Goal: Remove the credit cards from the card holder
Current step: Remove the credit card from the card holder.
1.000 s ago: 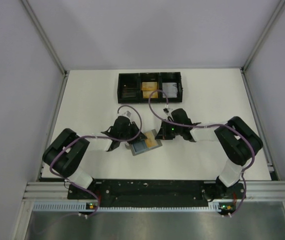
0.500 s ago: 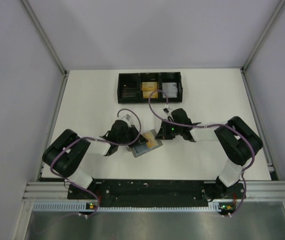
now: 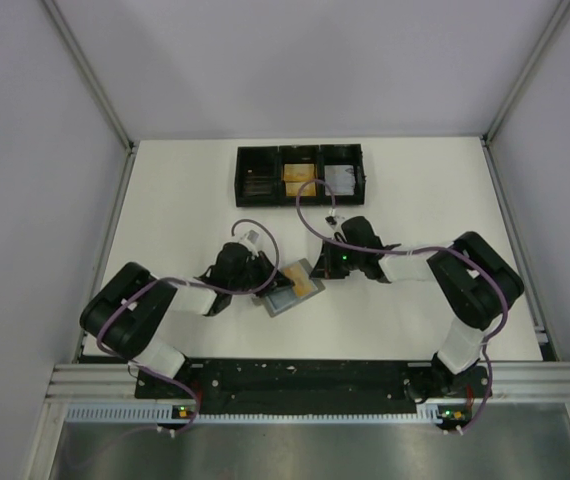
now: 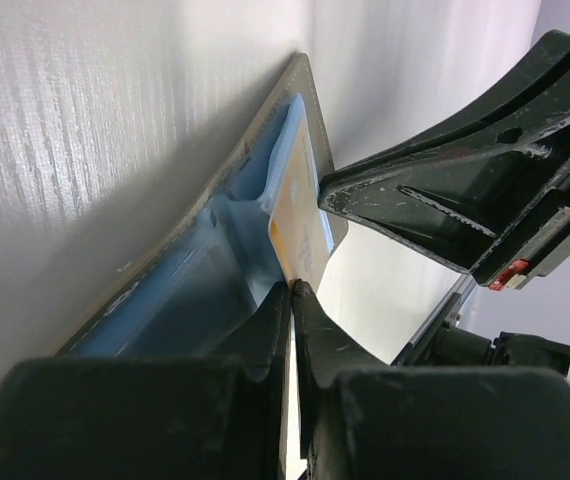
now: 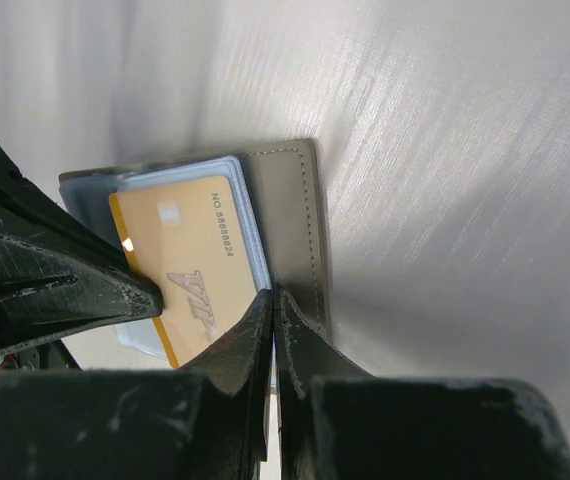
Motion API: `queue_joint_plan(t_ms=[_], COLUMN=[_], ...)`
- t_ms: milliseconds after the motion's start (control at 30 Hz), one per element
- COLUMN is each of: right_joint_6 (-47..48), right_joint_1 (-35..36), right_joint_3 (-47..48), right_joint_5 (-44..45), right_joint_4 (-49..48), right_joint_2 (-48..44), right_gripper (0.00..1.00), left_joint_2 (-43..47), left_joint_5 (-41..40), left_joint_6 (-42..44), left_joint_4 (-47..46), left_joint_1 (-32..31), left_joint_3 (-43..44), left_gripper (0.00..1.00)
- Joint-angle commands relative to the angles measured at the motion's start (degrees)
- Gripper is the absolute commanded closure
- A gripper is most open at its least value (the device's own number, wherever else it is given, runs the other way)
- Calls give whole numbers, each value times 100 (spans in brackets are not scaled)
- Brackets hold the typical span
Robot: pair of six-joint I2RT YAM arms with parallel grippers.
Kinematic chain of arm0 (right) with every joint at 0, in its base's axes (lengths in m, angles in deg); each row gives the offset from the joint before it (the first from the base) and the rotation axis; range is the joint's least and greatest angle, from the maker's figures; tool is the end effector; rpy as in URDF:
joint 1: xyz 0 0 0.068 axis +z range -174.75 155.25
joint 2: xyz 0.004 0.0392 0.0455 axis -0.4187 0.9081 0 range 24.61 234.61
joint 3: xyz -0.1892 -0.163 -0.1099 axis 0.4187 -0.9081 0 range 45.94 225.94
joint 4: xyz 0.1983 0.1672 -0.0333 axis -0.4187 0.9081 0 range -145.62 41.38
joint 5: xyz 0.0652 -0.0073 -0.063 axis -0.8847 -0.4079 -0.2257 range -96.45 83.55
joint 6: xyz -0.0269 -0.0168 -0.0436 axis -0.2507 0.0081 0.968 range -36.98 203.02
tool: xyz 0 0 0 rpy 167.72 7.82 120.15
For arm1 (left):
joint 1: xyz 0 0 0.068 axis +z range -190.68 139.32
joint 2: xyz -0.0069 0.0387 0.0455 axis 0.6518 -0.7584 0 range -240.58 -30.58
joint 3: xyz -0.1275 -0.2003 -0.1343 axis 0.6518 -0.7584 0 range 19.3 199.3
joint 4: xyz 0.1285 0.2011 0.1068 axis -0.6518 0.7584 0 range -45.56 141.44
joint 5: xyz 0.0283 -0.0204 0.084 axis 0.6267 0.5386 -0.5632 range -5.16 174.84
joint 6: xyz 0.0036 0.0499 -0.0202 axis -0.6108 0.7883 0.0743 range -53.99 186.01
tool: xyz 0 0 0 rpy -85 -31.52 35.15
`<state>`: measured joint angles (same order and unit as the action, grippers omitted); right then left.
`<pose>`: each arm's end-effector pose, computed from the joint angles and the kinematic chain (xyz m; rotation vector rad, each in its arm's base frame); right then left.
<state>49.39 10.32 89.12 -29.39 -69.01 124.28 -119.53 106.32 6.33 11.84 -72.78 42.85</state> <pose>0.2602 0.1997 0.1295 -0.2502 2.4850 1.0257 0.2148 -0.1503 0.1216 -0.3306 2.3885 -1.2556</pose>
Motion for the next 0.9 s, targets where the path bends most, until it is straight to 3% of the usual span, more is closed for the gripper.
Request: queue_joint_plan(t_ms=[0, 600, 867], right_joint_6=[155, 120, 207], right_joint_1=[9, 17, 17], right_joint_3=[94, 94, -73], right_joint_5=[281, 518, -95], right_joint_4=[249, 328, -216], right_joint_2=[175, 140, -352], right_gripper=[100, 100, 96], left_joint_2=[299, 940, 862], left_joint_5=[182, -38, -126], left_joint_6=[53, 457, 607], left_joint_4=[-274, 1756, 1810], left_joint_1=[46, 230, 239], left_joint_3=[-87, -52, 88], left_gripper=[98, 100, 100])
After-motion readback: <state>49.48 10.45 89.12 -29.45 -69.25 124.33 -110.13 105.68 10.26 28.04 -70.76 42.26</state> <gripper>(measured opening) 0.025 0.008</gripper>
